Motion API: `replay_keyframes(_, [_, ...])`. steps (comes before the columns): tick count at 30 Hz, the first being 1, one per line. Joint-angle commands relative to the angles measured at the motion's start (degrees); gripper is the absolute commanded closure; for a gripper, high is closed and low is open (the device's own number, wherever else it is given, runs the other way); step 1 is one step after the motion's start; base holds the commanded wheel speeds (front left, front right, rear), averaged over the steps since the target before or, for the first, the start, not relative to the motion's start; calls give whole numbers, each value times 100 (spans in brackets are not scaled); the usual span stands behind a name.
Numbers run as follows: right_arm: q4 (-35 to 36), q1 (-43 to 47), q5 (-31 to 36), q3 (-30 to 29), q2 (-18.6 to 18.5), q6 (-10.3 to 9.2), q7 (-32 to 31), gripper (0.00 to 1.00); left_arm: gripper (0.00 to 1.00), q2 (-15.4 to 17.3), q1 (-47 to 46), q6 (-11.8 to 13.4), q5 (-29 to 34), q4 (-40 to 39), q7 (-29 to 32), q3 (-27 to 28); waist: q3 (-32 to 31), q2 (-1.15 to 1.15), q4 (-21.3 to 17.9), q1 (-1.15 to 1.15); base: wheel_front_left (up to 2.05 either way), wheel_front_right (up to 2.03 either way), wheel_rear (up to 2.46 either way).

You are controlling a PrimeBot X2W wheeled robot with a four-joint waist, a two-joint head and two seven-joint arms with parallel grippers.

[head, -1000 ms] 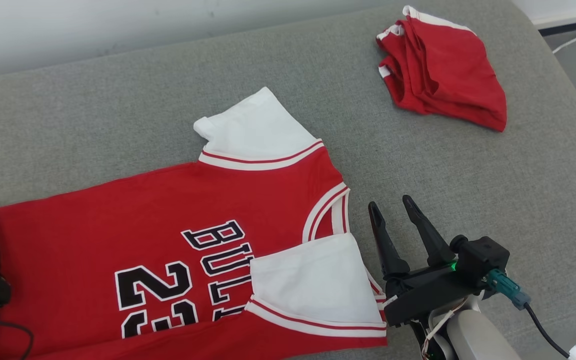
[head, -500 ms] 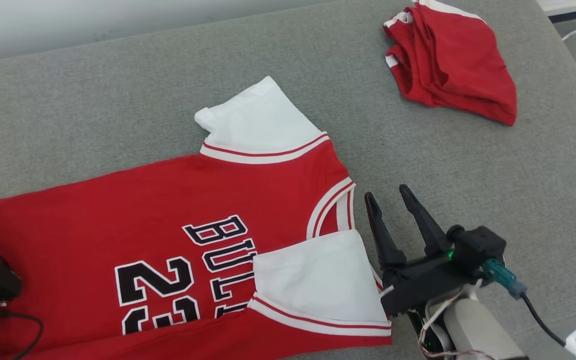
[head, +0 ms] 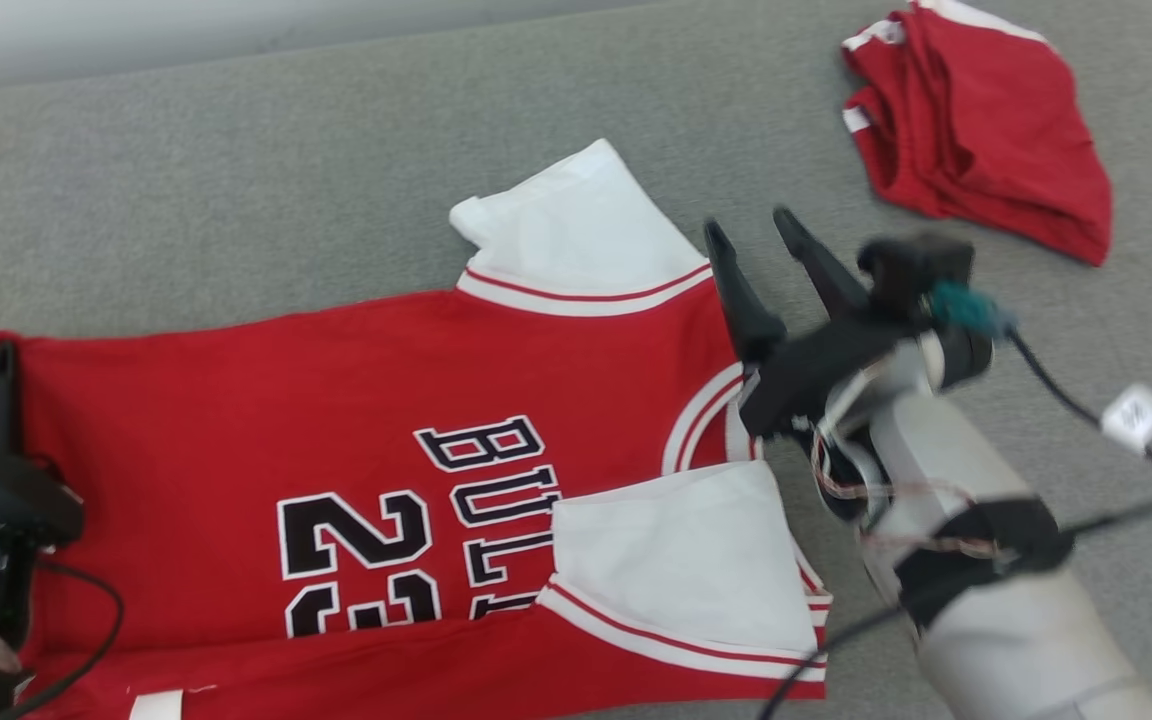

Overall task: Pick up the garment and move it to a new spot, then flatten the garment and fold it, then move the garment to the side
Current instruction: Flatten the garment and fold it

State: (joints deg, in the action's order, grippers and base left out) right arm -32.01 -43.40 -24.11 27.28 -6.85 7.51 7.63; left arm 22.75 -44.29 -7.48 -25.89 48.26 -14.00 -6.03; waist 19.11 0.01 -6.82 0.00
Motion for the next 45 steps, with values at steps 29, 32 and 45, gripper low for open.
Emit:
replay_keyframes(29, [-4090,-3515,0,194,273,-4,-517,0,100,-644,-658,3,-14,-811,-124,-692,1044,-1,1083,0,0,0,0])
replay_keyframes(32, [-4133,-3548,68,142,231,-4,-517,0,100,-682,-655,3,1,-872,-124,-715,1085,-1,1131,0,0,0,0])
replay_keyframes(45, [-4214,-3431,739,-409,128,-4,-575,100,100,-632,-550,6,57,-1006,-110,-656,1173,-1,1158,0,0,0,0])
